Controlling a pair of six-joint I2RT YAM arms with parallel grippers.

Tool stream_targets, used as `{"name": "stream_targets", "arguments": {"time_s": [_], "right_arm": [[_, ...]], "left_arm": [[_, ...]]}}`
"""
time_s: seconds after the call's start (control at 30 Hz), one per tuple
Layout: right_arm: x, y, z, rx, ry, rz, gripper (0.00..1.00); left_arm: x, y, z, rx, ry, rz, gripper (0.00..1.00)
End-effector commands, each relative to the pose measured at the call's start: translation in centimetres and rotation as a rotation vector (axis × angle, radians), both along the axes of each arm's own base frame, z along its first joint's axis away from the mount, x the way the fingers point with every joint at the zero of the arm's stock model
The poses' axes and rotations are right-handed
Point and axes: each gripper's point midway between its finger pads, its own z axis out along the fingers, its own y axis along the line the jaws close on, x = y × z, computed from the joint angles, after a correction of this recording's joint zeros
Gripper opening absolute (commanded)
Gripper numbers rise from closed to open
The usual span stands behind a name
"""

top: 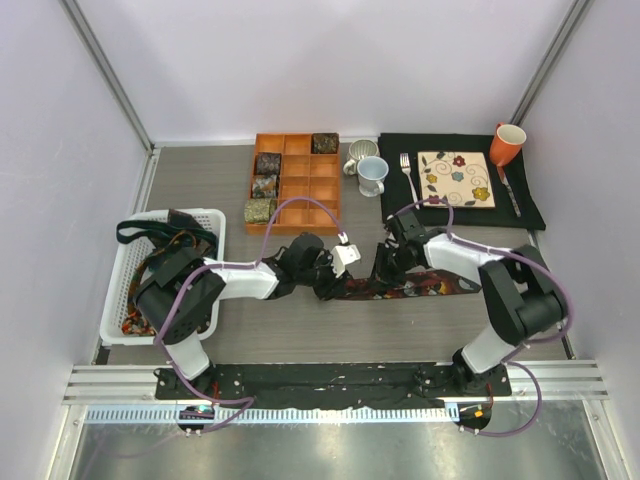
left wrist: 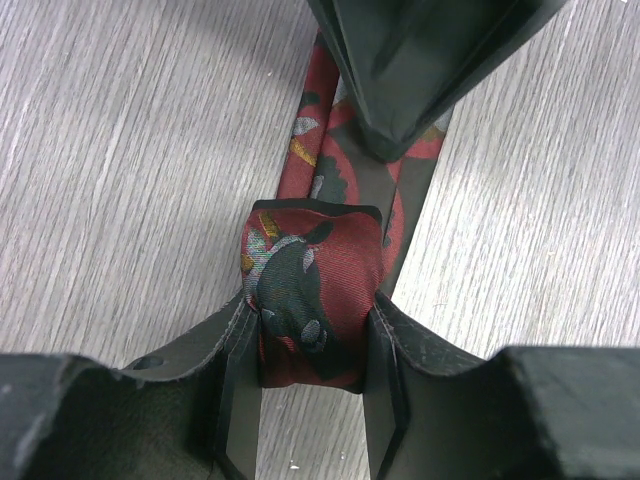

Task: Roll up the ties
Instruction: Roll the tie at the center of the board.

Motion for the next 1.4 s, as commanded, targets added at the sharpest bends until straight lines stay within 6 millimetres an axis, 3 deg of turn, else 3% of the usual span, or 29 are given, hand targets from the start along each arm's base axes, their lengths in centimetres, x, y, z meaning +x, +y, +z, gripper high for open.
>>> {"name": "stream_targets", "arguments": {"time_s": [0.0, 0.17, 0.37, 0.47, 0.6, 0.8, 0.9, 1.03, 1.1, 1.23, 1.37], "right_arm": [[0.1, -1.7, -3.5, -0.105, 0.029, -0.012, 0.18], [-0.4, -3.4, -5.7, -0.133, 0.101, -0.076, 0.15], [-0.9, -3.8, -6.6, -0.151, 0.127, -0.078, 0.15], [-1.1, -3.9, -6.9, -0.154, 0.129, -0.077, 0.15], [-1.2, -4.0, -7.0, -0.155, 0.131, -0.083, 0.15], [-1.4, -4.0, -6.9, -0.154, 0.128, -0.082, 0.15], [-1.1, -3.4, -6.2, -0.120, 0.112, -0.068, 0.15], [0.4, -1.4, -3.0, 0.005, 0.021, -0.039, 0.17], [1.4, -0.5, -0.5, 0.065, -0.052, -0.028, 0.20], [2.0, 1.8, 3.8, 0.218, -0.099, 0.020, 0.41], [1.8, 3.5, 5.4, 0.283, -0.110, 0.056, 0.47]], "left_arm": [[-0.9, 2.8, -3.1, 0.128, 0.063, 0.001, 0.02], [-0.2, 1.3, 0.1, 0.037, 0.017, -0.085, 0.03], [-0.1, -0.5, 4.8, -0.084, -0.114, -0.216, 0.04], [-0.7, -0.9, 5.6, -0.111, -0.110, -0.258, 0.06], [-1.2, -0.3, 4.1, -0.070, -0.090, -0.273, 0.06], [-1.6, 2.5, -0.9, 0.130, -0.008, -0.240, 0.06], [-1.9, 3.3, -2.3, 0.196, 0.013, -0.236, 0.06], [-2.0, 3.3, -3.0, 0.233, 0.014, -0.236, 0.06], [-2.1, 3.2, -3.3, 0.244, 0.011, -0.238, 0.06], [-2.1, 3.1, -3.6, 0.259, 0.010, -0.240, 0.07], [-1.8, 3.1, -3.8, 0.271, 0.005, -0.235, 0.08]]}}
